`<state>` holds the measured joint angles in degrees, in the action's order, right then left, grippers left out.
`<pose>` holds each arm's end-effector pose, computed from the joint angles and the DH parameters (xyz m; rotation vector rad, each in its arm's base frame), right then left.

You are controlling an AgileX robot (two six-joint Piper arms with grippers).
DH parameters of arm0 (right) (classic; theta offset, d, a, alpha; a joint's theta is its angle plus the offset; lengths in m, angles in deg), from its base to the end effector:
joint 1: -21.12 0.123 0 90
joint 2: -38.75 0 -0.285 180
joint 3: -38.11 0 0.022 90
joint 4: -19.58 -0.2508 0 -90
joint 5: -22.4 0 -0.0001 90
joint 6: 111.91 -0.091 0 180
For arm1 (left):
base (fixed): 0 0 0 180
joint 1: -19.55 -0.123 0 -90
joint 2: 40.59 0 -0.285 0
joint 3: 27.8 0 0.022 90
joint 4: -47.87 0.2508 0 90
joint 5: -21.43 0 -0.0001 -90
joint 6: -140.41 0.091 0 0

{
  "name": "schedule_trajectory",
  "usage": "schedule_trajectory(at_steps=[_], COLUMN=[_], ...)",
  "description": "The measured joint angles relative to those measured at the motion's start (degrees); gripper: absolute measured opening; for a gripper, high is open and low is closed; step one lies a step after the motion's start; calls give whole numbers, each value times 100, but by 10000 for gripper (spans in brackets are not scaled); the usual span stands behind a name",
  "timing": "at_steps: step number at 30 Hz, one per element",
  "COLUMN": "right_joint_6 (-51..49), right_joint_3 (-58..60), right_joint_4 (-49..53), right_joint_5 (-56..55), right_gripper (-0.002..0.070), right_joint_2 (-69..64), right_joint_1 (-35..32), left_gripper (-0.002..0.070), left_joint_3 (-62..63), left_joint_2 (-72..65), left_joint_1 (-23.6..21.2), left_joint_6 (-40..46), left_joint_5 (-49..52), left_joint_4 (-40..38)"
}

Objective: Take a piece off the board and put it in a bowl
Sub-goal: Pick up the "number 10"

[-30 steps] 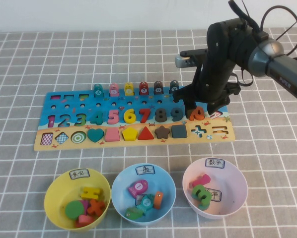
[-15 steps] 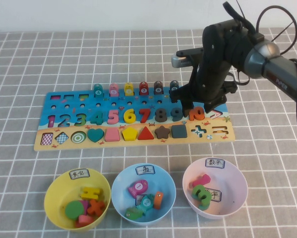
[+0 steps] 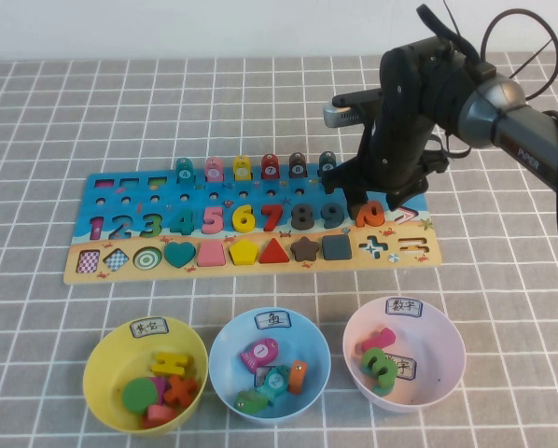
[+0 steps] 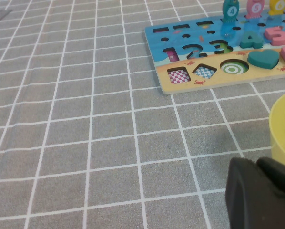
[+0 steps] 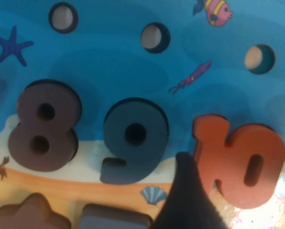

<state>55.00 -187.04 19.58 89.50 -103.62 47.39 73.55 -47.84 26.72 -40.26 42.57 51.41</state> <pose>0.4500 0.2221 0.1997 -0.3306 2.8619 0.1336 0.0527 -0.0046 0.1721 0.1442 1.8620 -0.0339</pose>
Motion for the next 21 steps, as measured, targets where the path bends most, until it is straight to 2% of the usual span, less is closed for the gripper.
schedule_trajectory(at_steps=[21], right_joint_6=[0], right_joint_3=[0], right_joint_4=[40], right_joint_5=[-48], right_gripper=[426], right_joint_2=[-103], right_joint_1=[0], left_gripper=[-1], left_joint_3=[0], left_joint_2=[0], left_joint_1=[0], left_joint_6=[0], left_joint_5=[0], left_joint_4=[0])
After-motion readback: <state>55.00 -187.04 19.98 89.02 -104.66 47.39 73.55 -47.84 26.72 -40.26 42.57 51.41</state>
